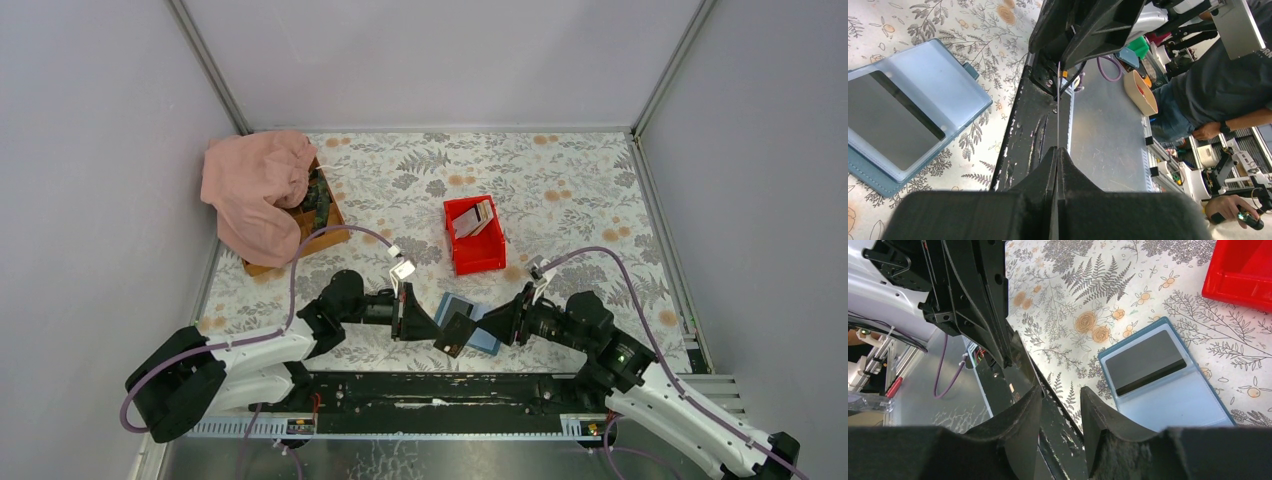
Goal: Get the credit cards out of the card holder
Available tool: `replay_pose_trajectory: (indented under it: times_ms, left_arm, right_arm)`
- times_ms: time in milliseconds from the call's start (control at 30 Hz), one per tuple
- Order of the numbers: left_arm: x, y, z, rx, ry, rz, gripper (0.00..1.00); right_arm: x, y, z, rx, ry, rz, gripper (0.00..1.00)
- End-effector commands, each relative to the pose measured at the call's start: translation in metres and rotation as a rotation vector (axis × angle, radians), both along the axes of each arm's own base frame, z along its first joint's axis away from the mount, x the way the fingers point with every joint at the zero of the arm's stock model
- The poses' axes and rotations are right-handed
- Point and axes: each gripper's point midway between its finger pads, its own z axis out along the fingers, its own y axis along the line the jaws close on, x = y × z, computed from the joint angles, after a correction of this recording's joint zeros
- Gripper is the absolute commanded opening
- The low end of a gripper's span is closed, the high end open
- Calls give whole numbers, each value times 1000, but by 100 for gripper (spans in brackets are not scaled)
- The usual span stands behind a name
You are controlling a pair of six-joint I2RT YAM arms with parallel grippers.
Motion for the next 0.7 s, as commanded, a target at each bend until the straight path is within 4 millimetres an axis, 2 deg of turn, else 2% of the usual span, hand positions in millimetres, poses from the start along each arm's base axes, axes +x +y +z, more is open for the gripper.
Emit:
replay_pose_trajectory:
  times_ms: [0,200,300,367,467,667]
  left_arm:
    - [-2,-2,17,-68,-62,-43,0]
    - [0,-6,13,-61,-42,-51,0]
    - [1,-7,11,-59,-36,-52,0]
    - [2,-8,13,-61,-38,-52,0]
    - [1,-8,16,-70,-43,-58,0]
    - [-2,-6,24,-86,-56,-69,0]
  right_arm:
    - [-5,10,30,71,-77,74,41]
    - [-11,17,27,95,-57,124,39]
    - [-13,19,27,97,-52,142,32]
    - [-15,20,26,95,-48,156,30]
    - [-14,19,22,79,-44,150,30]
    - [-9,13,15,58,-45,101,38]
